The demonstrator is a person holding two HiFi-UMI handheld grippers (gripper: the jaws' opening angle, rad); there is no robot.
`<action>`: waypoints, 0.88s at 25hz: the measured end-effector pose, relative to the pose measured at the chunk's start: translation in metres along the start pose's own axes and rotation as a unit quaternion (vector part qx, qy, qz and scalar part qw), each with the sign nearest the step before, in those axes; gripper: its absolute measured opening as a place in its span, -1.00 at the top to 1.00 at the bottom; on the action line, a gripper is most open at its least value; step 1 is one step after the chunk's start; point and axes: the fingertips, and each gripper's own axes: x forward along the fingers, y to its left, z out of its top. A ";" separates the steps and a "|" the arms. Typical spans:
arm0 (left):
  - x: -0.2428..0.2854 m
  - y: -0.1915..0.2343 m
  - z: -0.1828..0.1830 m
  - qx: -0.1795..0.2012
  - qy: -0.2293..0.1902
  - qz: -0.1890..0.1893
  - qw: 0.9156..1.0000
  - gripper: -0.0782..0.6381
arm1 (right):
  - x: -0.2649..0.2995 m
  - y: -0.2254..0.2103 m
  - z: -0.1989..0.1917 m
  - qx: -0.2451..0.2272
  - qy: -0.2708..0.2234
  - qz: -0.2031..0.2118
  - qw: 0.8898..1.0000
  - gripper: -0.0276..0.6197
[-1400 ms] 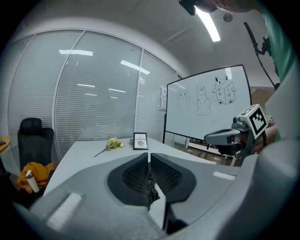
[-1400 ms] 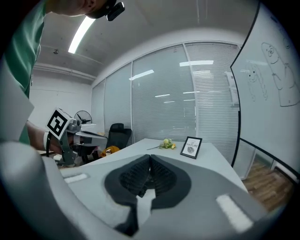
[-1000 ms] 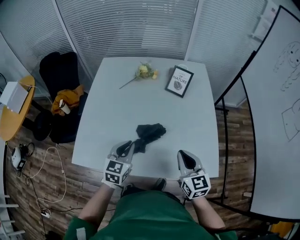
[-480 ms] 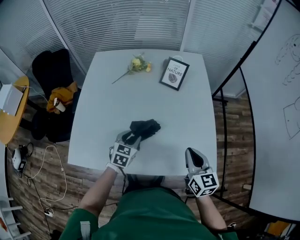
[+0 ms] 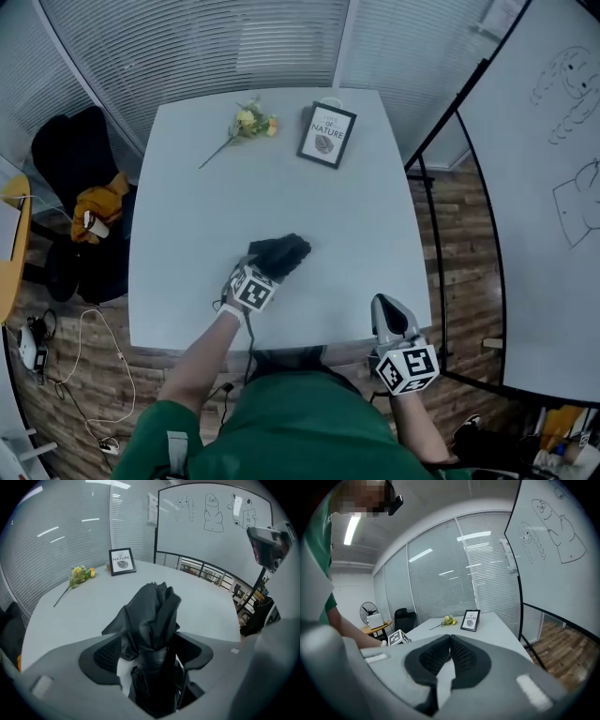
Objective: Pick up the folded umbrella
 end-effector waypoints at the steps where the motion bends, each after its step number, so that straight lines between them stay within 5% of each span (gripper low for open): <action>1: 0.005 0.000 -0.001 0.000 0.004 -0.008 1.000 -0.19 | -0.001 0.001 -0.001 0.002 0.000 -0.004 1.000 0.90; 7: 0.024 -0.011 -0.008 0.011 0.037 -0.049 0.998 -0.20 | -0.012 -0.008 -0.012 0.028 0.003 -0.035 0.999 0.90; 13: 0.036 -0.003 -0.013 0.010 0.047 -0.032 0.998 -0.15 | -0.011 -0.015 -0.019 0.040 0.008 -0.044 0.998 0.90; 18: 0.029 0.003 -0.018 -0.070 0.021 -0.045 0.996 0.00 | -0.004 -0.013 -0.018 0.061 0.008 -0.030 0.998 0.91; 22: 0.017 0.003 -0.021 -0.164 -0.008 -0.068 0.984 0.04 | 0.003 -0.009 -0.017 0.060 0.011 -0.017 0.998 0.91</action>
